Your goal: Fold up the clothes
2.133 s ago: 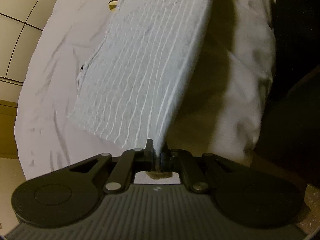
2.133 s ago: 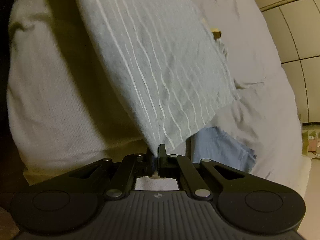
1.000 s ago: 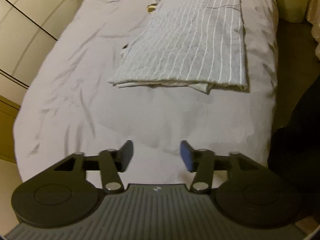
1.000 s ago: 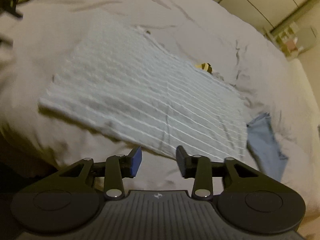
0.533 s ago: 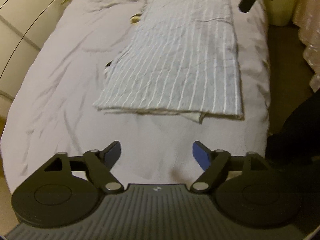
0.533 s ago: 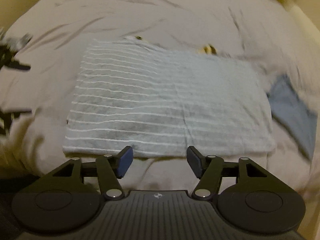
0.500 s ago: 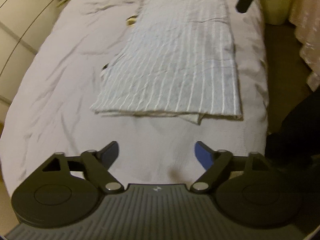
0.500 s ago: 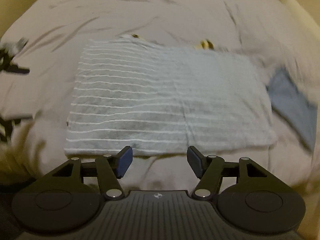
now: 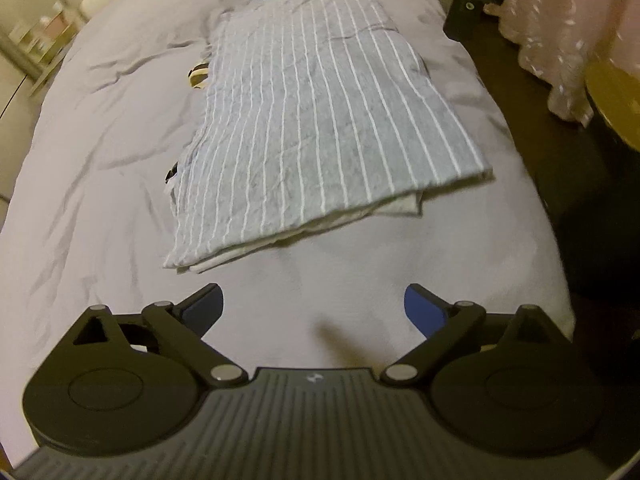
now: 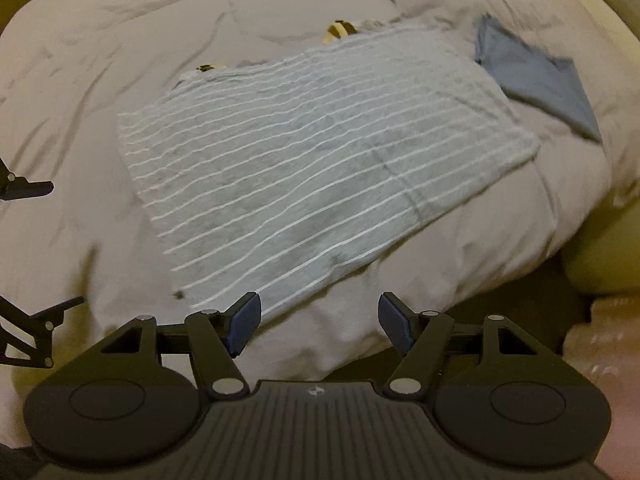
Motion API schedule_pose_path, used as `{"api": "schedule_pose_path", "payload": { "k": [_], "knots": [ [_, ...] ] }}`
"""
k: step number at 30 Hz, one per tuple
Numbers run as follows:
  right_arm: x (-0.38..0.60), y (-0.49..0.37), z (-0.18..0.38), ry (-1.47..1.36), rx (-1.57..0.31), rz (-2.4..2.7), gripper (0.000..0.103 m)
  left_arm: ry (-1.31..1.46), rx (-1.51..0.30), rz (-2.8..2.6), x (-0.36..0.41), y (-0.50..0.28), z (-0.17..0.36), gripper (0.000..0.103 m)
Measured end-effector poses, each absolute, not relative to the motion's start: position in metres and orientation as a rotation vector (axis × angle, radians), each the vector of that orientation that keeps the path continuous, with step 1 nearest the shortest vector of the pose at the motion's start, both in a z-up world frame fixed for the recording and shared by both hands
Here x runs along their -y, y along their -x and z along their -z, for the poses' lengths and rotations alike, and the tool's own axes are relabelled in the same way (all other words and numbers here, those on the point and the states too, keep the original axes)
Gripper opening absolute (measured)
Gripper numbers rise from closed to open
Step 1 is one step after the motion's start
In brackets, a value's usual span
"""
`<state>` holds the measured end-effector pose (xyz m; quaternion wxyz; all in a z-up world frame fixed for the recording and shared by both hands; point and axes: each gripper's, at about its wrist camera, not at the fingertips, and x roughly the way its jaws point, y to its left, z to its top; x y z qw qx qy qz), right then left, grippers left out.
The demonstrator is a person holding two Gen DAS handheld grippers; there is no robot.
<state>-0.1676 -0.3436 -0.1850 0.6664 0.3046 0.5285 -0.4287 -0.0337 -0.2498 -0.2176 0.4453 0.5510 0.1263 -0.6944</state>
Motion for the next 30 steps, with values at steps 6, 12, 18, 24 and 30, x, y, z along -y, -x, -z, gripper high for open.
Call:
{"api": "schedule_pose_path", "payload": {
  "k": [6, 12, 18, 24, 30],
  "knots": [
    [0.337, 0.16, 0.189, -0.709, -1.204, 0.997, 0.068, -1.389, -0.304, 1.747, 0.251, 0.013, 0.225, 0.097],
    [0.319, 0.139, 0.197, -0.477, -1.253, 0.936, 0.071, -1.522, 0.09, 1.76, 0.249, 0.015, 0.24, 0.086],
    [0.265, 0.111, 0.224, -0.075, -1.312, 0.71, 0.074, -1.58, 0.328, 1.798, 0.276, 0.001, 0.274, 0.081],
    [0.235, 0.102, 0.257, 0.064, -1.327, 0.685, 0.073, -1.628, 0.519, 1.851, 0.299, -0.009, 0.313, 0.077],
    [0.215, 0.087, 0.293, 0.255, -1.347, 0.614, 0.071, -1.626, 0.778, 1.843, 0.318, -0.016, 0.334, 0.061]
  ]
}}
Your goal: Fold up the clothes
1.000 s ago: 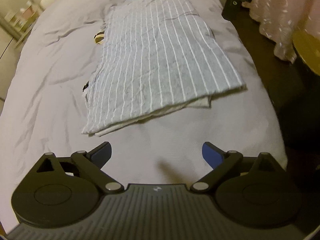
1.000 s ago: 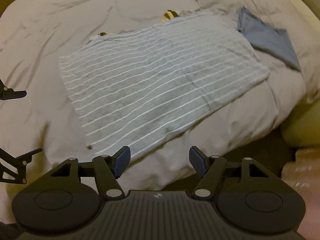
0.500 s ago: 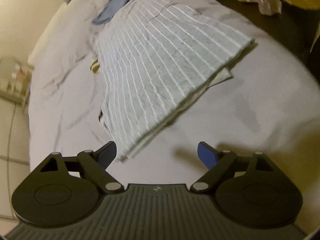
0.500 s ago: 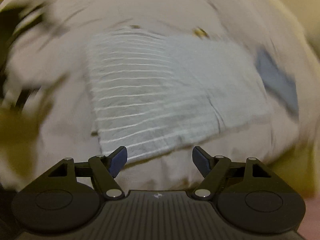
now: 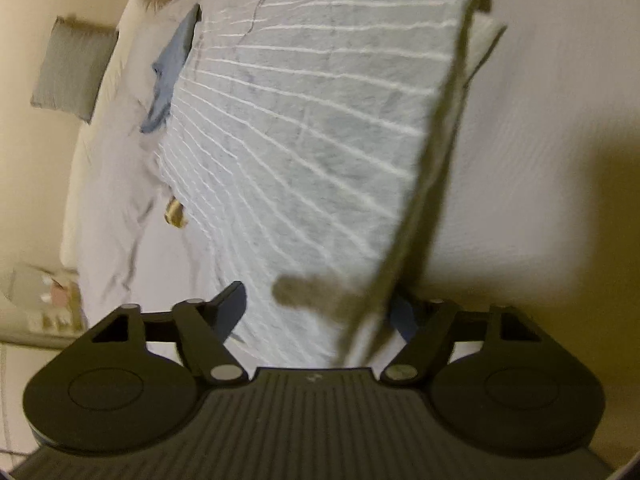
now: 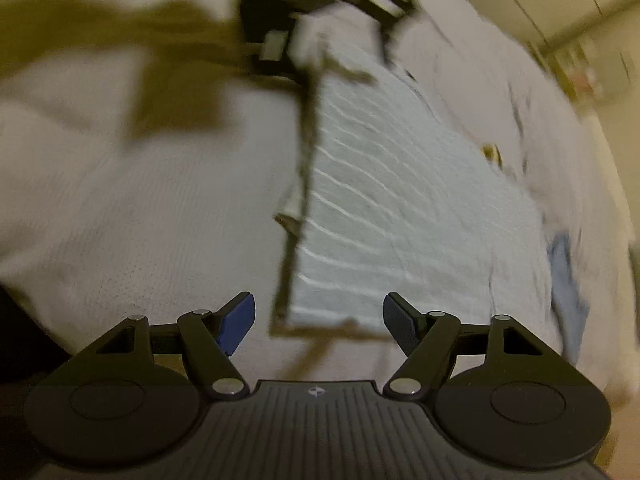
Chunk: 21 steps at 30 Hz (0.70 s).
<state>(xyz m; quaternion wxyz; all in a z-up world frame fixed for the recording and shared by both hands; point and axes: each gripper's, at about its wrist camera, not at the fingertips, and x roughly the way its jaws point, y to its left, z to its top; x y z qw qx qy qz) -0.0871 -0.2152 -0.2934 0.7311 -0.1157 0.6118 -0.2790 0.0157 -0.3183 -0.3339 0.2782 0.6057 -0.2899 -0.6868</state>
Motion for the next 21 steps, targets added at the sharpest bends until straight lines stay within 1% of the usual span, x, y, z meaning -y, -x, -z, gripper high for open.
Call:
{"api": "schedule_pose_path", "payload": {
  "k": [2, 5, 7, 9, 10, 12, 14, 15, 16, 17, 21],
  "knots": [
    [0.214, 0.082, 0.304, 0.323, -1.355, 0.606, 0.071, -1.632, 0.831, 1.809, 0.326, -0.017, 0.339, 0.046],
    [0.218, 0.08, 0.321, 0.401, -1.4, 0.604, 0.071, -1.647, 0.882, 1.774, 0.335, -0.019, 0.347, 0.04],
    [0.22, 0.082, 0.327, 0.452, -1.407, 0.594, 0.071, -1.662, 0.886, 1.781, 0.336, -0.018, 0.35, 0.034],
    [0.222, 0.085, 0.331, 0.489, -1.413, 0.588, 0.069, -1.663, 0.865, 1.782, 0.338, -0.017, 0.35, 0.029],
    [0.225, 0.086, 0.331, 0.49, -1.415, 0.589, 0.066, -1.662, 0.852, 1.782, 0.339, -0.016, 0.35, 0.027],
    [0.231, 0.088, 0.332, 0.487, -1.42, 0.591, 0.056, -1.668, 0.837, 1.788, 0.338, -0.015, 0.349, 0.019],
    [0.236, 0.089, 0.328, 0.462, -1.419, 0.591, 0.043, -1.674, 0.823, 1.795, 0.339, -0.015, 0.346, 0.016],
    [0.238, 0.089, 0.324, 0.441, -1.415, 0.587, 0.038, -1.677, 0.815, 1.799, 0.339, -0.014, 0.345, 0.015],
    [0.24, 0.09, 0.321, 0.42, -1.41, 0.584, 0.026, -1.678, 0.807, 1.803, 0.34, -0.014, 0.343, 0.014],
    [0.242, 0.09, 0.316, 0.399, -1.402, 0.583, 0.004, -1.672, 0.796, 1.806, 0.341, -0.014, 0.339, 0.011],
    [0.251, 0.091, 0.285, 0.317, -1.346, 0.601, 0.005, -1.642, 0.77, 1.811, 0.342, -0.015, 0.32, 0.008]
  ]
}}
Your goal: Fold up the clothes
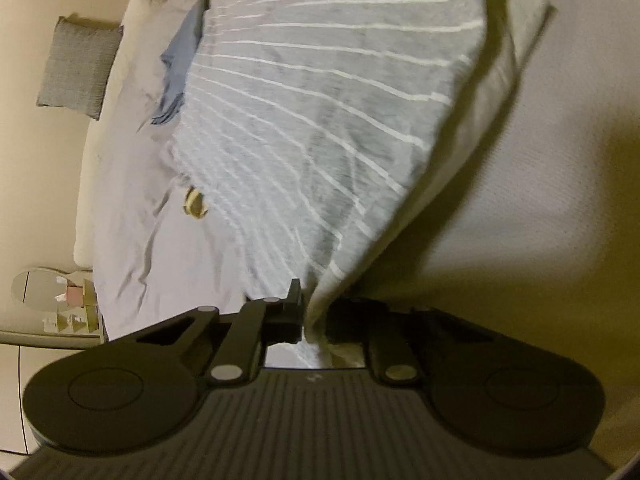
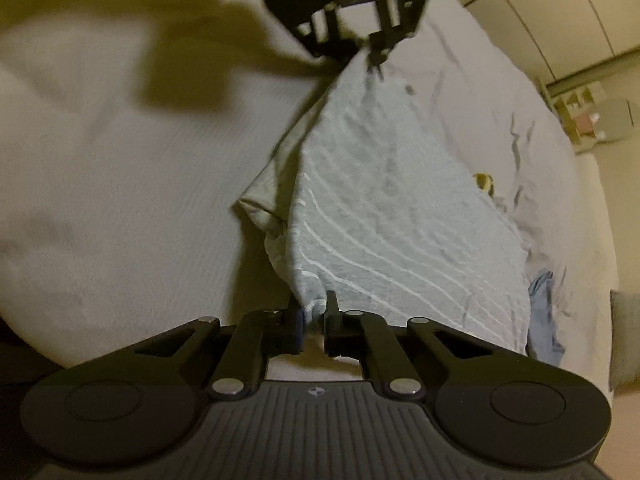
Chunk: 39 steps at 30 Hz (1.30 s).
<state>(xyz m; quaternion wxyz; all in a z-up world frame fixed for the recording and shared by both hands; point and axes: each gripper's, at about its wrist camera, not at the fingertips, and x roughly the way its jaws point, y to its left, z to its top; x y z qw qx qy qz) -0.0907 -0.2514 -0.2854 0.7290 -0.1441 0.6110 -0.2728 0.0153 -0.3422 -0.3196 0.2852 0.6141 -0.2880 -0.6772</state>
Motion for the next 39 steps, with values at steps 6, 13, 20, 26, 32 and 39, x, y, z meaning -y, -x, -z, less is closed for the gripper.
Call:
{"api": "schedule_pose_path", "payload": {
  "k": [6, 13, 20, 26, 32, 39],
  "knots": [
    [0.257, 0.094, 0.237, 0.235, -1.288, 0.643, 0.006, -1.626, 0.732, 1.888, 0.341, -0.021, 0.28, 0.005],
    [0.26, 0.104, 0.203, 0.167, -1.254, 0.628, 0.007, -1.7, 0.724, 1.965, 0.33, -0.026, 0.243, 0.005],
    [0.286, 0.128, 0.16, 0.032, -1.132, 0.774, 0.006, -1.769, 0.798, 1.985, 0.38, -0.013, 0.208, 0.005],
    [0.359, 0.176, 0.134, -0.124, -1.027, 0.896, 0.006, -1.806, 0.821, 1.989, 0.461, 0.025, 0.183, 0.005],
    [0.447, 0.25, 0.137, -0.368, -0.923, 0.976, 0.005, -1.848, 0.769, 2.012, 0.563, 0.081, 0.181, 0.006],
    [0.541, 0.329, 0.176, -0.67, -0.843, 0.991, 0.006, -1.951, 0.684, 2.076, 0.672, 0.138, 0.222, 0.006]
  ]
}}
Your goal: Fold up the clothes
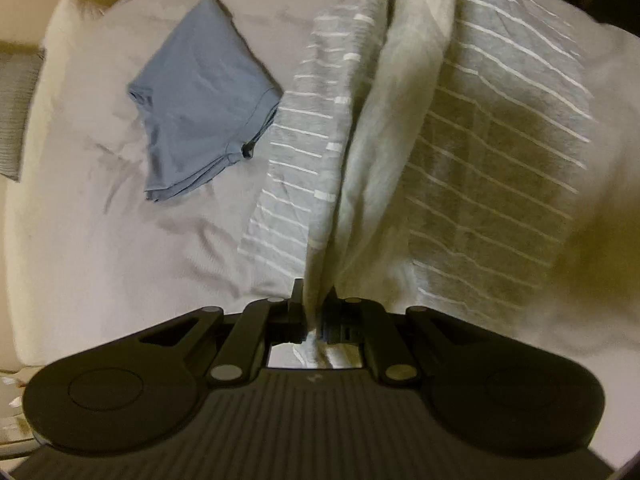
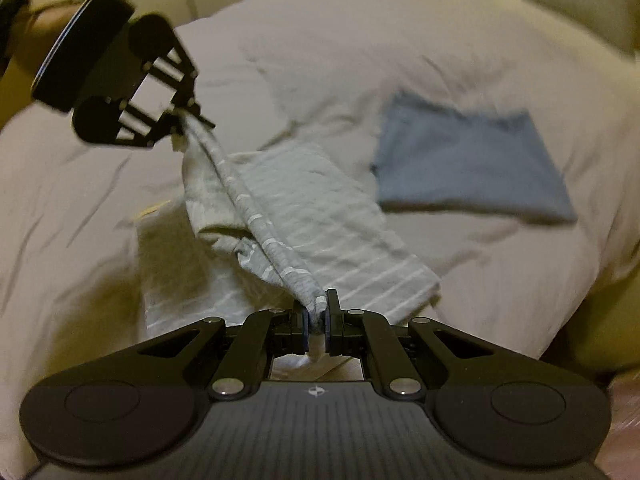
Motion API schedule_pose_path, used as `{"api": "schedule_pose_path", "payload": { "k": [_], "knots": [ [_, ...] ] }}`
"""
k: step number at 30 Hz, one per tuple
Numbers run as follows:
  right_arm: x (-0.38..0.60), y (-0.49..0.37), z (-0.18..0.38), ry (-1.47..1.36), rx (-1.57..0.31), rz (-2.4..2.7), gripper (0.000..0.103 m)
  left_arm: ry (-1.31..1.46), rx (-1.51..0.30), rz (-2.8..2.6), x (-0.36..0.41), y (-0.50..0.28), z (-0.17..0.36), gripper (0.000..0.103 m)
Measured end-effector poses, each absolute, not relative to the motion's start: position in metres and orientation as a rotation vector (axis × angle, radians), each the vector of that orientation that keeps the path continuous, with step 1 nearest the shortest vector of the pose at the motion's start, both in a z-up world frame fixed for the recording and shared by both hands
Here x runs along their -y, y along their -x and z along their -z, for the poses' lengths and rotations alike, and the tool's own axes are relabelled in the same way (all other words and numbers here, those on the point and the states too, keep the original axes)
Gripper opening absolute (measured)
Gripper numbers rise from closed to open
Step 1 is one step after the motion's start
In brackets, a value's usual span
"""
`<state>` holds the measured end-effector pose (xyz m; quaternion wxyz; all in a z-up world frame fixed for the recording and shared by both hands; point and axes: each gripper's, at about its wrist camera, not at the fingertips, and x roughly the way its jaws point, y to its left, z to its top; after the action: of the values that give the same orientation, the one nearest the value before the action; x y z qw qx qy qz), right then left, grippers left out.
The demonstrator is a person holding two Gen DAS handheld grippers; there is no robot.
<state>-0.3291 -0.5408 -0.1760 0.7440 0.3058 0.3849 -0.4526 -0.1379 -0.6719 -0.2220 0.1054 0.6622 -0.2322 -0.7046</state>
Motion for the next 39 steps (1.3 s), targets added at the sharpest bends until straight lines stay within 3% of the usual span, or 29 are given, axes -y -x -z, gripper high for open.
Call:
{"api": "schedule_pose_path", "payload": {
  "k": [5, 10, 12, 15, 20, 24, 25, 26, 27, 36, 39],
  "knots": [
    [0.593, 0.355, 0.217, -0.794, -0.859, 0.941, 0.006, -2.021, 0.518, 2.111, 0.728, 0.161, 0.262, 0.007],
    [0.621, 0.372, 0.258, -0.921, -0.85, 0.924, 0.006, -2.06, 0.41, 2.13, 0.756, 0.172, 0.295, 0.015],
    [0.622, 0.379, 0.267, -0.973, -0.825, 0.943, 0.008, -2.004, 0.293, 2.125, 0.769, 0.171, 0.298, 0.023],
    [0.618, 0.388, 0.272, -1.041, -0.756, 0.972, 0.023, -1.881, 0.076, 2.131, 0.785, 0.161, 0.294, 0.026],
    [0.61, 0.393, 0.272, -1.096, -0.663, 0.998, 0.023, -1.707, -0.183, 2.159, 0.796, 0.136, 0.287, 0.026],
    [0.609, 0.399, 0.267, -1.139, -0.612, 1.046, 0.022, -1.659, -0.24, 2.186, 0.794, 0.127, 0.284, 0.027],
    [0.609, 0.4, 0.265, -1.152, -0.601, 1.061, 0.016, -1.657, -0.253, 2.188, 0.794, 0.125, 0.283, 0.025],
    [0.609, 0.402, 0.264, -1.164, -0.59, 1.076, 0.01, -1.661, -0.264, 2.187, 0.796, 0.124, 0.283, 0.011],
    [0.611, 0.404, 0.263, -1.174, -0.583, 1.089, 0.009, -1.661, -0.255, 2.186, 0.799, 0.124, 0.281, 0.007],
    [0.618, 0.414, 0.271, -1.239, -0.556, 1.161, 0.006, -1.675, -0.21, 2.186, 0.817, 0.127, 0.289, 0.008],
    [0.617, 0.419, 0.276, -1.284, -0.535, 1.171, 0.007, -1.637, -0.243, 2.167, 0.821, 0.123, 0.295, 0.017]
  ]
}}
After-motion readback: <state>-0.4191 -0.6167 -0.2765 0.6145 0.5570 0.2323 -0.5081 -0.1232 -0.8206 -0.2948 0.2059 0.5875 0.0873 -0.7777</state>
